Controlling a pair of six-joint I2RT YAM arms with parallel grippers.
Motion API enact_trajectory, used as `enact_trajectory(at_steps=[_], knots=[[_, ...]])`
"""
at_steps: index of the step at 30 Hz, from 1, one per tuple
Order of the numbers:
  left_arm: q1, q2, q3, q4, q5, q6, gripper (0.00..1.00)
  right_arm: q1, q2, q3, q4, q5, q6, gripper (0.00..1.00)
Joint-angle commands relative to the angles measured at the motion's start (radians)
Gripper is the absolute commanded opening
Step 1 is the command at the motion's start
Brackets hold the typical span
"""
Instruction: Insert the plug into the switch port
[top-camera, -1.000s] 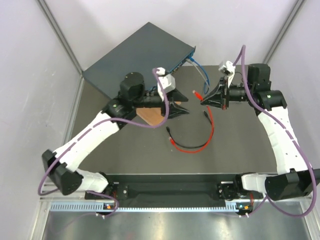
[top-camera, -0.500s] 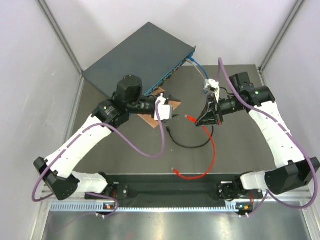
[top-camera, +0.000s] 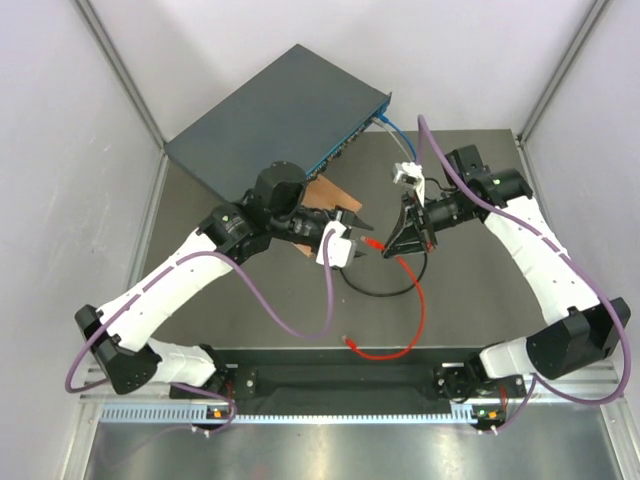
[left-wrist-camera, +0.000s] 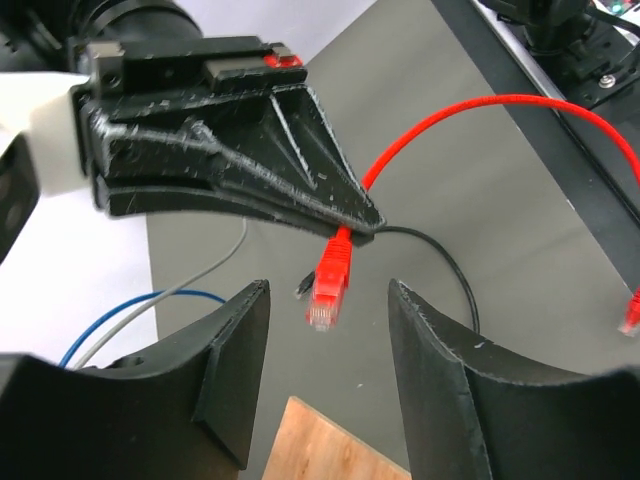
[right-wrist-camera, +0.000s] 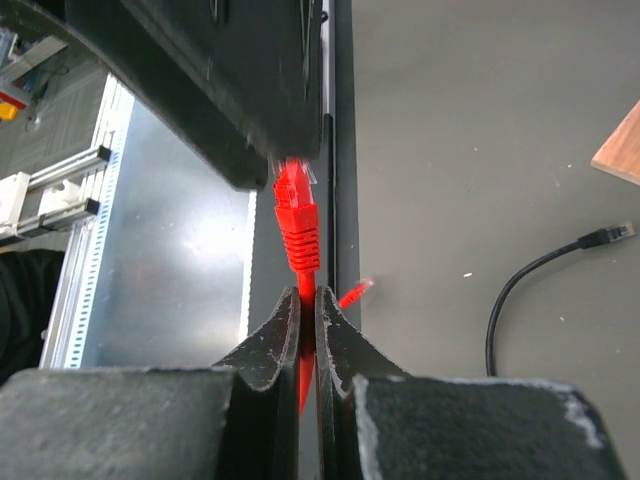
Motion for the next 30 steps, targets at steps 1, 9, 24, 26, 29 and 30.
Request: enact_trajectory(at_steps=[1,9,24,26,29,30], knots=[[-0.017,0.014,0.026,0.005,-0.001,0.025,0.55,0.027,0.001,0.04,0.026,-0.005,0.01,0.0],[-0.023,0.021,0.016,-0.003,-0.023,0.025,0.2,0.042,0.0,0.051,0.032,0.009,0.016,0.0],[-0.023,0.022,0.003,0.103,-0.086,-0.351,0.0,0.051,-0.202,-0.055,0.469,0.321,0.122,0.62],[-0.021,0.031,0.006,0.15,-0.112,-0.49,0.0,0.053,-0.277,-0.096,0.557,0.369,0.11,0.57],[-0.02,0.031,-0.001,0.203,-0.115,-0.606,0.0,0.066,-0.312,-0.129,0.602,0.412,0.05,0.52],[-0.021,0.025,-0.011,0.217,-0.113,-0.622,0.0,0.076,-0.31,-0.12,0.598,0.414,0.036,0.5]])
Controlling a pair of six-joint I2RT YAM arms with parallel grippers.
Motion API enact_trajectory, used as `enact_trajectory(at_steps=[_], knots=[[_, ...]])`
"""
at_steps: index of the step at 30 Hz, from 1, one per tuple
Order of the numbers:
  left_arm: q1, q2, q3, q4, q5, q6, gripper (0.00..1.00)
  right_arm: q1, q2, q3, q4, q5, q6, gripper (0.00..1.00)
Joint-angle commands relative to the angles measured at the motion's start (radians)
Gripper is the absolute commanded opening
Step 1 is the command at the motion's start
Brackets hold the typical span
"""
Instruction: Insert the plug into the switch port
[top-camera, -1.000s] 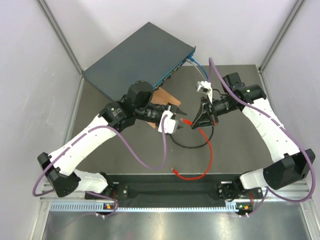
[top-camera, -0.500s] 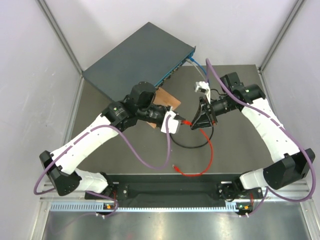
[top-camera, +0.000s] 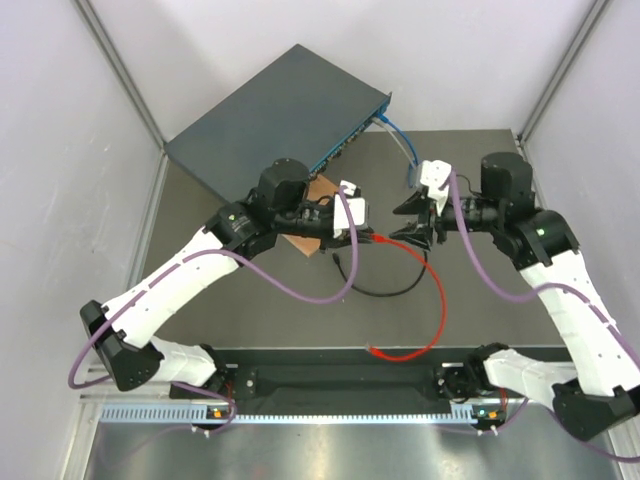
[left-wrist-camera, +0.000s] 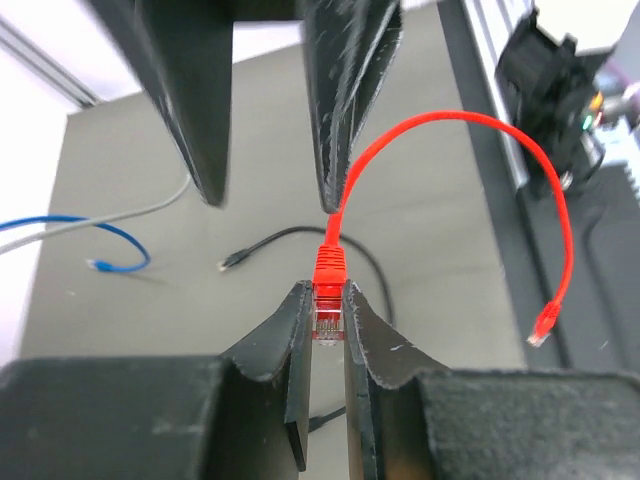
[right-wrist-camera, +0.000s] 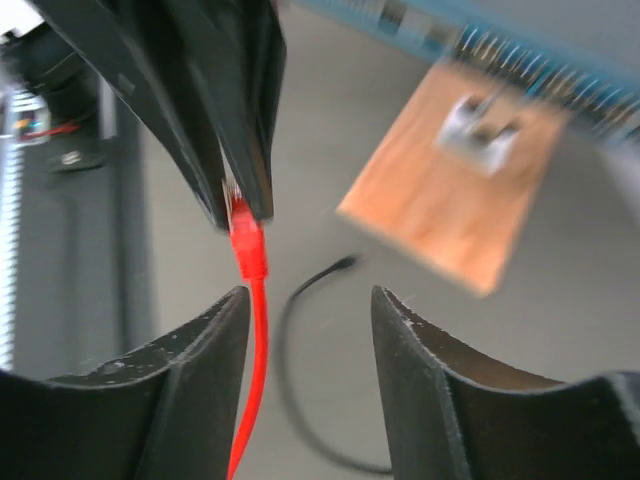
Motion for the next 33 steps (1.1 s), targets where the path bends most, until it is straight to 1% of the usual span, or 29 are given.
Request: enact_trajectory(at_steps=[1,5,8,13,18,24,30,33], knots=[[0.001,-0.003,-0.017,0.142,-0.011,-0.227,0.0,0.036,-0.015,0.005,0.139,0.068,-0.072,0.5],[0.004,0.002,-0.026,0.185,-0.015,-0.288,0.0,0.068,-0.018,0.005,0.133,0.082,-0.109,0.49],[0.012,0.005,-0.029,0.198,-0.014,-0.307,0.0,0.089,-0.024,-0.008,0.124,0.107,-0.138,0.47],[0.022,0.0,-0.037,0.202,-0.014,-0.315,0.0,0.105,-0.046,-0.038,0.089,0.148,-0.196,0.45],[0.03,0.0,-0.057,0.202,-0.011,-0.31,0.0,0.106,-0.067,-0.045,0.079,0.177,-0.173,0.45],[0.044,0.017,-0.061,0.182,-0.015,-0.289,0.0,0.105,-0.076,-0.028,0.038,0.161,-0.19,0.45],[0.047,0.025,-0.05,0.209,-0.012,-0.311,0.0,0.123,-0.031,-0.009,-0.036,0.141,-0.221,0.43],[0.047,0.026,-0.038,0.212,0.003,-0.327,0.0,0.135,-0.021,-0.028,-0.019,0.157,-0.216,0.42]])
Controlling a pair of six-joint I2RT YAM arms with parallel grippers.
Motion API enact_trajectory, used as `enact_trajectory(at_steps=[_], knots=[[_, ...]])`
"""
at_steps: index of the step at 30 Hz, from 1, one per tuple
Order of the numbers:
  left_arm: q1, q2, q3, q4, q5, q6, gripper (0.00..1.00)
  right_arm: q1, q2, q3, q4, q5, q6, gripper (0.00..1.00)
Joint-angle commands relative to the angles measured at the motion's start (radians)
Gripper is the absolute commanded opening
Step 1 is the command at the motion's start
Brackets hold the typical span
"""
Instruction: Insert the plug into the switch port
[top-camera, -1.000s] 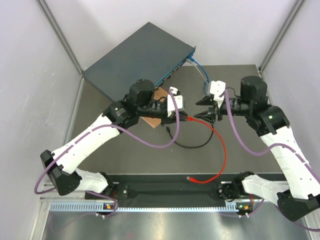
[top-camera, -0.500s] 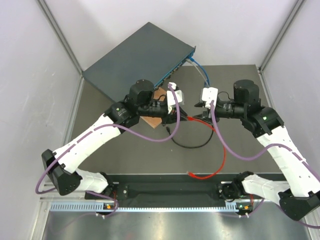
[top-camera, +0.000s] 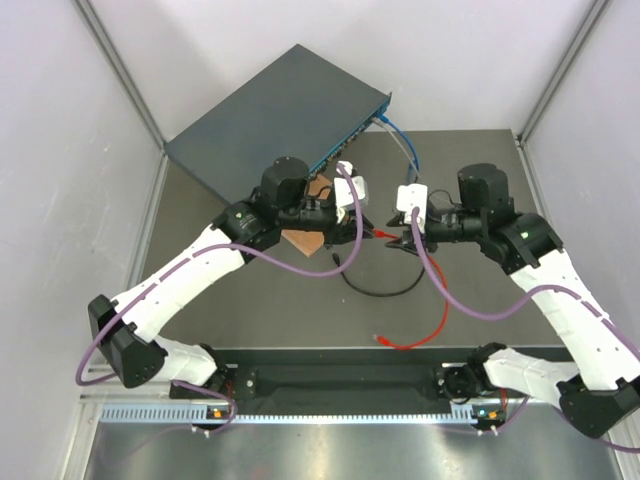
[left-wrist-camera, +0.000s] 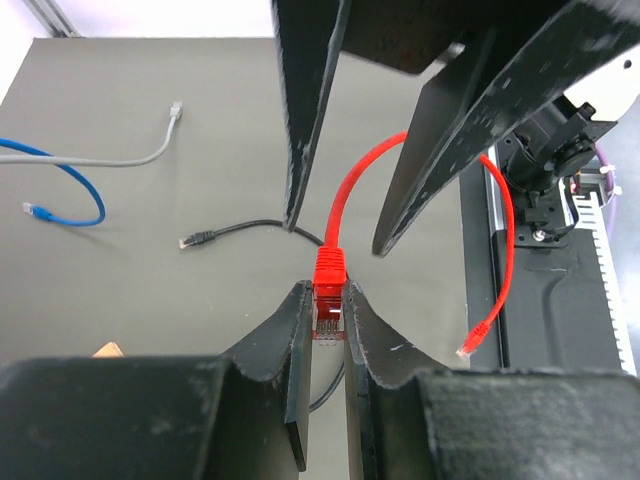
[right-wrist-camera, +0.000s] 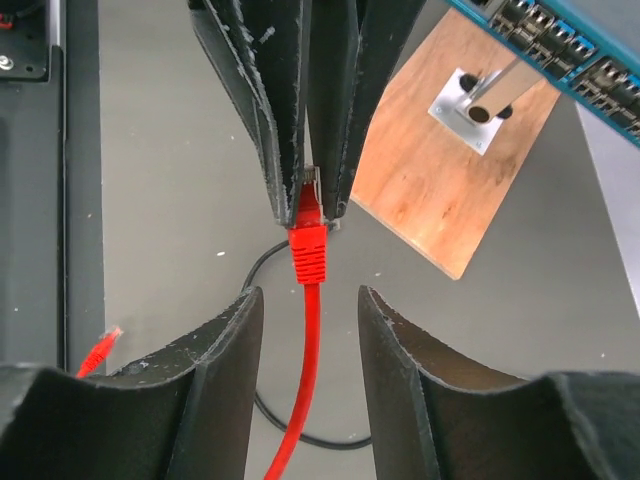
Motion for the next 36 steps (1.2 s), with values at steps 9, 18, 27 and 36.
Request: enact_trajectory(at_steps=[9,18,27,36], knots=[[0.004,-0.012,0.011,0.09,0.032,-0.062,0.0,0.046,0.01,0.005,0.059,0.033,0.01,0.27],[0.023,-0.017,0.0,0.124,0.049,-0.1,0.0,0.051,0.009,-0.021,0.041,0.064,-0.022,0.23],[0.031,-0.019,-0.014,0.132,0.059,-0.109,0.0,0.051,-0.017,-0.044,0.068,0.07,-0.002,0.06],[0.04,-0.022,-0.029,0.146,0.066,-0.135,0.0,0.052,-0.019,-0.025,0.064,0.067,0.024,0.24]])
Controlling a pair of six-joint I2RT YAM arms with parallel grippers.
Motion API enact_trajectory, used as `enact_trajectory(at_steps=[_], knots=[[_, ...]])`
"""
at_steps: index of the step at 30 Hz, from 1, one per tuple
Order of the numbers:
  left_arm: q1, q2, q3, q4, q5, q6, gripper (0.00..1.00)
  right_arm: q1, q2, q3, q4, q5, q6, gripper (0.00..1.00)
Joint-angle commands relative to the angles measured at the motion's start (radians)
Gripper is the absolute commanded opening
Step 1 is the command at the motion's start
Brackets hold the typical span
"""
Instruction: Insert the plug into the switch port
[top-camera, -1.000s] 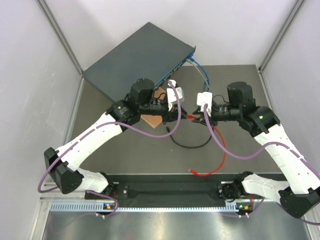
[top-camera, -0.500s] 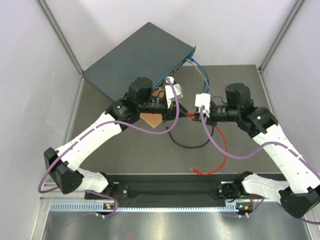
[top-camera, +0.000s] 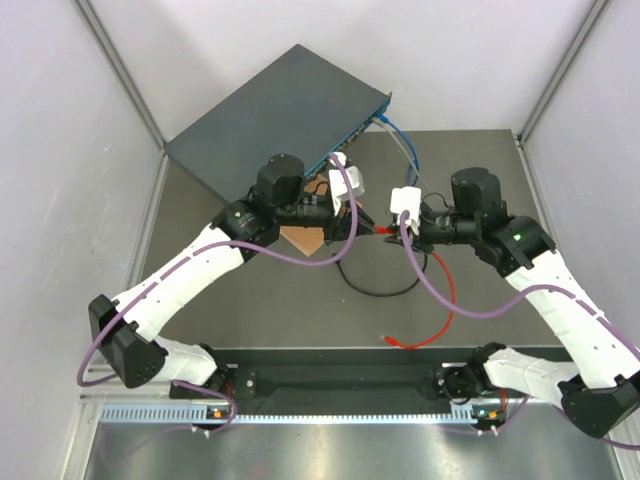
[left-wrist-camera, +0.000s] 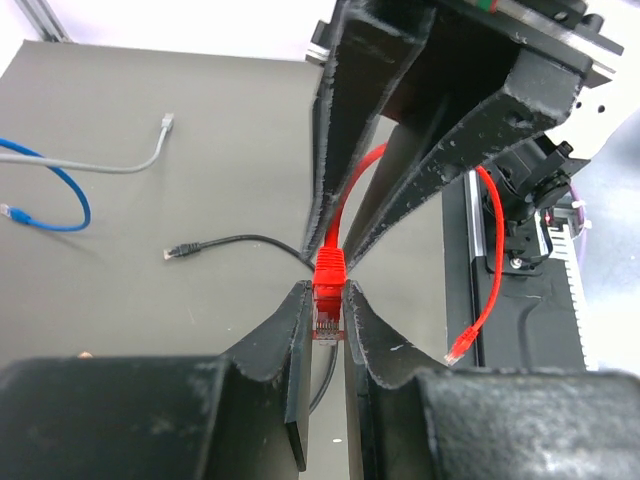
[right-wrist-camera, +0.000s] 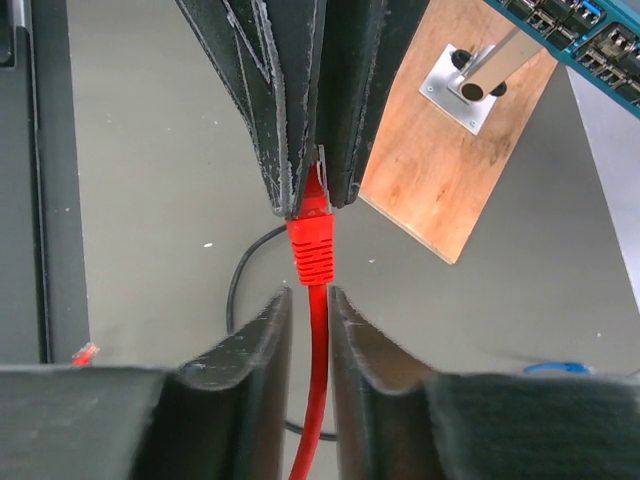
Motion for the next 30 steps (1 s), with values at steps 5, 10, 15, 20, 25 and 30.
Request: enact_trajectory(at_steps=[5,10,15,20,25,30], knots=[[0.025,-0.026,-0.024,0.095,0.042,-0.067,0.0,0.018,-0.029,0.017,0.023,-0.013,0.008,0.08],[0.042,-0.029,-0.037,0.118,0.055,-0.099,0.0,0.016,-0.029,0.026,0.037,-0.015,0.036,0.0],[0.062,-0.029,-0.022,0.153,-0.011,-0.162,0.36,-0.015,0.023,0.06,0.082,0.095,0.143,0.0],[0.097,-0.019,0.07,0.157,-0.157,-0.239,0.67,-0.024,0.183,0.176,0.074,0.364,0.255,0.0],[0.122,0.008,0.162,0.067,-0.322,-0.257,0.79,-0.028,0.292,0.319,0.062,0.545,0.324,0.0],[0.149,0.046,0.251,-0.035,-0.487,-0.256,0.81,-0.045,0.424,0.454,0.011,0.669,0.34,0.0]])
